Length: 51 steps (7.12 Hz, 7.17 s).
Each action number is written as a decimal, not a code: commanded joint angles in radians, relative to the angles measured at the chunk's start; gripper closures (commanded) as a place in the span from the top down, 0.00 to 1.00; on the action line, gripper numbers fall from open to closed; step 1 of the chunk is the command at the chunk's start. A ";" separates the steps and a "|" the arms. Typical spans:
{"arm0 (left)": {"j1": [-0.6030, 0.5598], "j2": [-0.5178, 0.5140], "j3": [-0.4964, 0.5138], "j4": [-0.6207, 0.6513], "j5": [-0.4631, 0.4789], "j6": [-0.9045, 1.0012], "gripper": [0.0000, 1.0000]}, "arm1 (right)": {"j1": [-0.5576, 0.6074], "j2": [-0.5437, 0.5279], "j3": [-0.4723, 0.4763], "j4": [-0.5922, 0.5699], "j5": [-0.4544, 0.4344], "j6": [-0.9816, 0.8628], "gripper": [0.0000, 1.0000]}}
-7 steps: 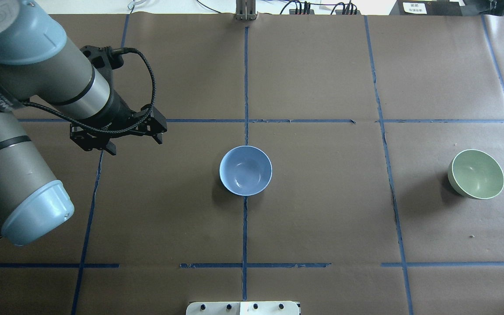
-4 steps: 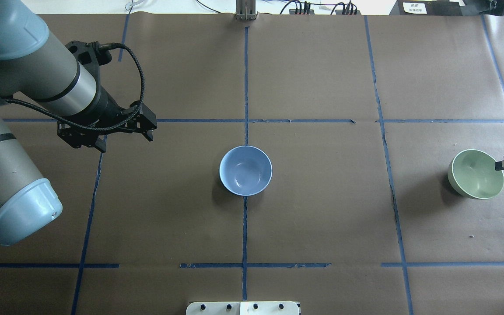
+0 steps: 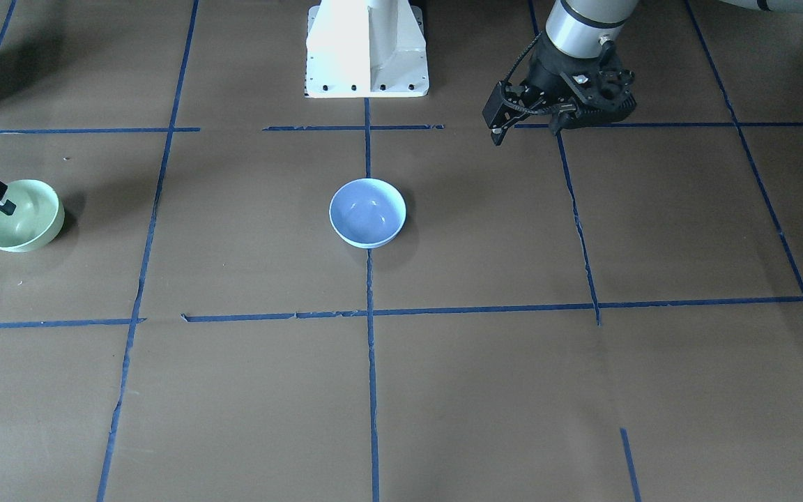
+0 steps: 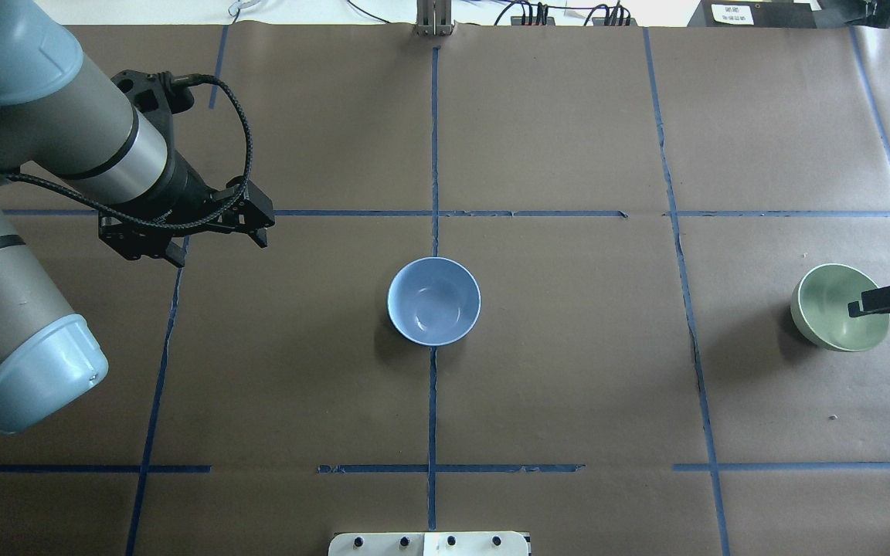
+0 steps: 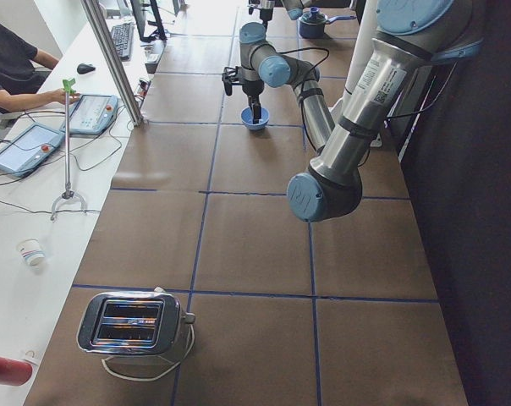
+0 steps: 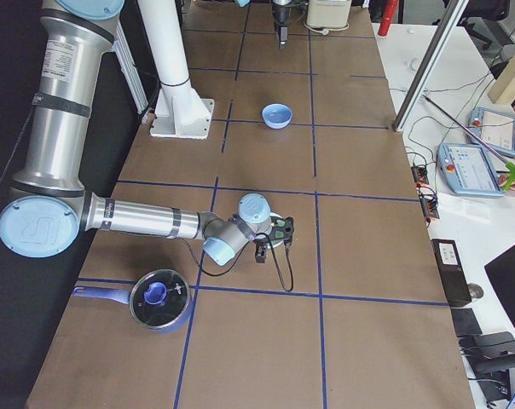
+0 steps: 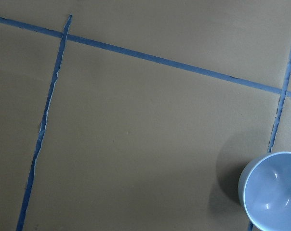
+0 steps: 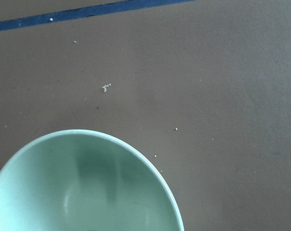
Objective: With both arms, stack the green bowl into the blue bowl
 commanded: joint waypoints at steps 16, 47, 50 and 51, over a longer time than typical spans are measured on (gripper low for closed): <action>-0.326 0.313 0.075 -0.017 -0.014 0.820 1.00 | -0.447 0.714 0.219 -0.446 -0.352 0.541 0.00; -0.801 0.508 0.560 -0.229 -0.259 1.428 1.00 | 0.461 0.210 0.004 -0.804 0.084 -0.846 1.00; -0.801 0.508 0.560 -0.229 -0.259 1.429 1.00 | 0.584 0.184 0.059 -0.944 0.119 -0.929 1.00; -0.801 0.508 0.562 -0.229 -0.259 1.430 1.00 | 0.588 0.161 0.091 -0.980 0.119 -0.945 1.00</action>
